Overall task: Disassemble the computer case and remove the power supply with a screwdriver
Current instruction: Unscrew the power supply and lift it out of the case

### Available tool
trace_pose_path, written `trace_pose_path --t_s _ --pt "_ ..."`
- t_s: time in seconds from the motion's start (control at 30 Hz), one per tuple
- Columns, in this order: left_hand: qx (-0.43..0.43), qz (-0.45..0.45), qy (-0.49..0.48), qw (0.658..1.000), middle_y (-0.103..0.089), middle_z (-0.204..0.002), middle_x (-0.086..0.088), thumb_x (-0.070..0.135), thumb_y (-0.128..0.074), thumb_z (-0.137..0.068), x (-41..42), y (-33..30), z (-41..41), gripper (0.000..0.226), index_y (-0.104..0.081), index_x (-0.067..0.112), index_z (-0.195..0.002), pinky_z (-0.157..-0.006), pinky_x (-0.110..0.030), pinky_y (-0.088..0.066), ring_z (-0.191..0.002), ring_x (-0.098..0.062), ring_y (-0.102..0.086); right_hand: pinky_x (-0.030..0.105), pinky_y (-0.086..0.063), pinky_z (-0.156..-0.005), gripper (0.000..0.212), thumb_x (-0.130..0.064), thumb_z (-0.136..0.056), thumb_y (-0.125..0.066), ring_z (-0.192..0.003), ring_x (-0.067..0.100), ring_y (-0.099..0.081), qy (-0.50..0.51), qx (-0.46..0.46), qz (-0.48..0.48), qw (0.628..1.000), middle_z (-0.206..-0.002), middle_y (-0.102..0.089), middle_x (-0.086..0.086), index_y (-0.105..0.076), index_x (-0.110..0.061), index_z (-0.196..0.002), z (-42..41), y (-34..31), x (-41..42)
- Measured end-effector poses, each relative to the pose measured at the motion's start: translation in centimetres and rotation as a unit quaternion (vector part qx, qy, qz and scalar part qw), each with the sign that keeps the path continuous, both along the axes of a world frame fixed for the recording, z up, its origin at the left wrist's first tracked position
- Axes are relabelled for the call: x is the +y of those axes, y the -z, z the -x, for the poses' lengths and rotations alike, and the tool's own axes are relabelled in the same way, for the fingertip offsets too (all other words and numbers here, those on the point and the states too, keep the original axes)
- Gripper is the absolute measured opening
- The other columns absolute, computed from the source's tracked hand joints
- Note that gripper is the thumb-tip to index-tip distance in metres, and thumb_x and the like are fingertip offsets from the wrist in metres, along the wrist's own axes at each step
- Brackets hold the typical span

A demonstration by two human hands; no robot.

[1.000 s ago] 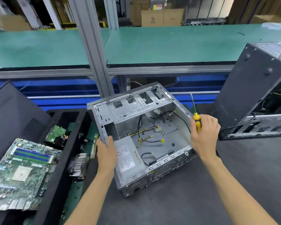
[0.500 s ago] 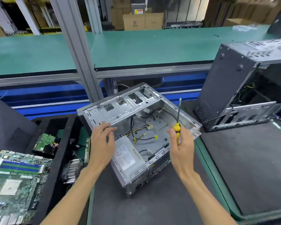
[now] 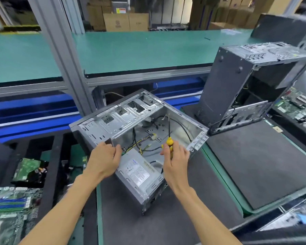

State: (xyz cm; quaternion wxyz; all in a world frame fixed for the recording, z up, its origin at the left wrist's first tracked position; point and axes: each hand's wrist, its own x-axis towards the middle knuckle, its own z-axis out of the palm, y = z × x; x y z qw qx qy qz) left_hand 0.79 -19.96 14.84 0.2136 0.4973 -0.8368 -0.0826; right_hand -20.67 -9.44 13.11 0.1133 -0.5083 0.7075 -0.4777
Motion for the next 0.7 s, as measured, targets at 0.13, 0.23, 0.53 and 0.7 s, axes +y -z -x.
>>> trace_pose_path --t_s 0.13,0.23,0.53,0.7 --pt "0.032 0.009 0.002 0.999 -0.034 -0.042 0.006 0.032 -0.03 -0.1 0.4 0.1 0.4 0.058 -0.025 0.025 -0.043 -0.061 -0.032 -0.032 -0.056 -0.029 -0.048 0.014 -0.02 -0.099 0.04 -0.057 -0.105 -0.023 -0.093 0.012 -0.053 0.002 -0.014 0.008 1.0 -0.085 -0.063 -0.007 -0.048 -0.031 -0.09 0.1 0.1 -0.3" --pt "0.043 0.014 0.001 0.999 -0.028 -0.038 0.008 0.024 -0.037 -0.105 0.8 0.2 0.6 0.064 -0.025 0.025 -0.042 -0.061 -0.032 -0.028 -0.051 -0.026 -0.045 0.013 -0.02 -0.099 0.043 -0.059 -0.105 -0.023 -0.094 0.006 -0.052 -0.005 -0.022 0.017 1.0 -0.087 -0.063 -0.012 -0.051 -0.03 -0.09 0.4 0.0 -0.3" --pt "0.038 0.068 -0.105 0.991 -0.047 -0.037 -0.005 0.023 -0.033 -0.096 4.8 -0.3 3.4 0.06 -0.045 0.01 -0.038 -0.059 -0.028 -0.029 -0.042 -0.032 -0.048 0.022 -0.03 -0.091 0.037 -0.051 -0.106 -0.028 -0.085 -0.001 -0.046 -0.067 -0.057 0.011 0.996 -0.079 -0.054 -0.035 -0.054 -0.031 -0.088 4.1 -1.1 -1.8" --pt "0.003 0.03 -0.163 0.986 -0.051 -0.039 -0.007 0.024 -0.03 -0.098 6.1 -0.2 5.8 0.064 -0.052 0.008 -0.04 -0.065 -0.034 -0.04 -0.045 -0.031 -0.049 0.031 -0.033 -0.081 0.037 -0.057 -0.103 -0.027 -0.083 0.005 -0.044 -0.091 -0.074 -0.003 0.993 -0.084 -0.055 -0.023 -0.053 -0.039 -0.084 6.9 -1.2 -3.0"
